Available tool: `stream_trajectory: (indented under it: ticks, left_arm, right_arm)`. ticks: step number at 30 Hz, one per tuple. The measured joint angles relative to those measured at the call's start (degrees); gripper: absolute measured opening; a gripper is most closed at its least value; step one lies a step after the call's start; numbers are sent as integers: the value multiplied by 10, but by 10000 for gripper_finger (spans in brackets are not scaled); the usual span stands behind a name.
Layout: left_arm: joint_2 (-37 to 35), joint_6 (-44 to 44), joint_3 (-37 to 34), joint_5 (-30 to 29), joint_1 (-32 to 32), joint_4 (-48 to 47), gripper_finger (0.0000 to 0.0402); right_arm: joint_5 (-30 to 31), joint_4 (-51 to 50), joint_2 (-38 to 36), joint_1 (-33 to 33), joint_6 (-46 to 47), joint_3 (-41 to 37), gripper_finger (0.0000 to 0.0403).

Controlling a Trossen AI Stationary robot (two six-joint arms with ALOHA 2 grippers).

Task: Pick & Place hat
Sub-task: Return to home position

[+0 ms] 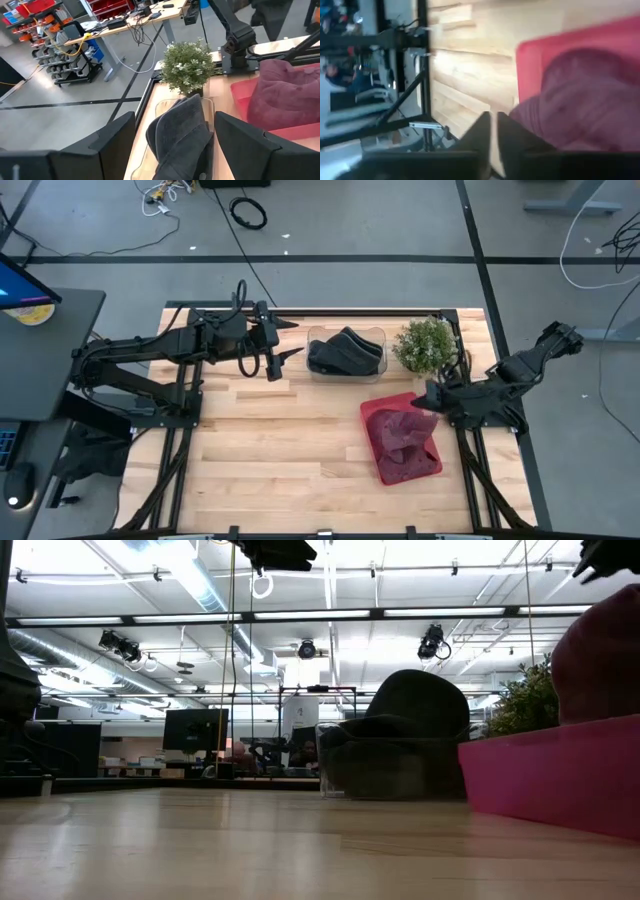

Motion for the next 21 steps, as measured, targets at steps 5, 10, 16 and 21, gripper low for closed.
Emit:
stream_trajectory:
  ticks: [5,10,16,21]
  left_arm:
    - [0,-27,0,1,0,0,277]
    - [0,-73,0,79,2,3,277]
    - [0,-101,-6,254,3,59,277]
    - [0,-152,-63,272,-7,209,277]
  right_arm:
    - [9,0,-31,-1,-138,0,17]
    - [25,0,-64,-3,-308,0,31]
    - [67,-20,-105,-3,-416,1,9]
    - [80,-56,-143,-3,-440,1,6]
